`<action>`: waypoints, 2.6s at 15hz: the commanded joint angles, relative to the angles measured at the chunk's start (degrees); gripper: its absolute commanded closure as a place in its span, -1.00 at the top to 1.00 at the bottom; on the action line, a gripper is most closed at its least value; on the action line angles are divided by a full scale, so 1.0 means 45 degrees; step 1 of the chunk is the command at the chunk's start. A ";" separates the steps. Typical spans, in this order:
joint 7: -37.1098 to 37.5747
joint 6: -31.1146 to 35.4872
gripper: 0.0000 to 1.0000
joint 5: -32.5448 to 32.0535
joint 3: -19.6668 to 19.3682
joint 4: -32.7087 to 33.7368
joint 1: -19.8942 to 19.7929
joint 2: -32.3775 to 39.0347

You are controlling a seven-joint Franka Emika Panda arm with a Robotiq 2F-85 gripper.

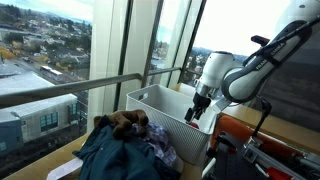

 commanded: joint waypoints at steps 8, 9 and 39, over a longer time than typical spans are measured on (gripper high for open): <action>-0.0134 -0.0236 -0.29 0.0214 -0.0670 0.1827 0.0769 0.1791; -0.0154 -0.0289 -0.43 0.0222 -0.0684 0.1964 0.0792 0.1840; 0.1074 -0.3351 -0.95 0.0753 0.4508 0.3780 0.2264 -0.3523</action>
